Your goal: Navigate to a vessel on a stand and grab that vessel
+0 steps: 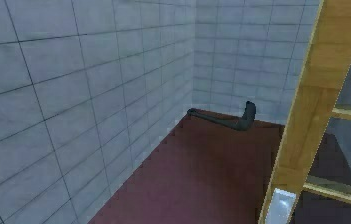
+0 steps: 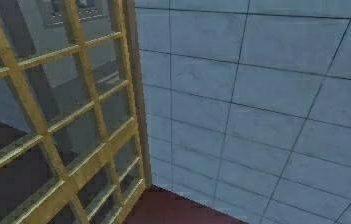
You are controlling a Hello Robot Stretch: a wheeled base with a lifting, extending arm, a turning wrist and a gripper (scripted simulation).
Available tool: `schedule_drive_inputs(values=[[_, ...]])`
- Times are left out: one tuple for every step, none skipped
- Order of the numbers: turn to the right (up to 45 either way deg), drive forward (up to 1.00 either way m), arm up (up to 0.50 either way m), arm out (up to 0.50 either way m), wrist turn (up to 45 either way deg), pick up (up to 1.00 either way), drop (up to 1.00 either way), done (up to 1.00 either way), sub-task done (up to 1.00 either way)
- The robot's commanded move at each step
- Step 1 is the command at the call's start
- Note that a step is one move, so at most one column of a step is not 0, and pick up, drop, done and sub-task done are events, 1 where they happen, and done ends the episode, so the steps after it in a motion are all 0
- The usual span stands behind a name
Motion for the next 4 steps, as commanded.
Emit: schedule_drive_inputs(values=[[-3.0, 0.00, 0.00, 0.00, 0.0, 0.00, 0.00, 0.00, 0.00], [0.0, 0.35, 0.00, 0.00, 0.0, 0.00, 0.00, 0.00, 0.00], [-6.0, 0.00, 0.00, 0.00, 0.0, 0.00, 0.00, 0.00, 0.00], [0.0, 0.55, 0.00, 0.00, 0.0, 0.00, 0.00, 0.00, 0.00]])
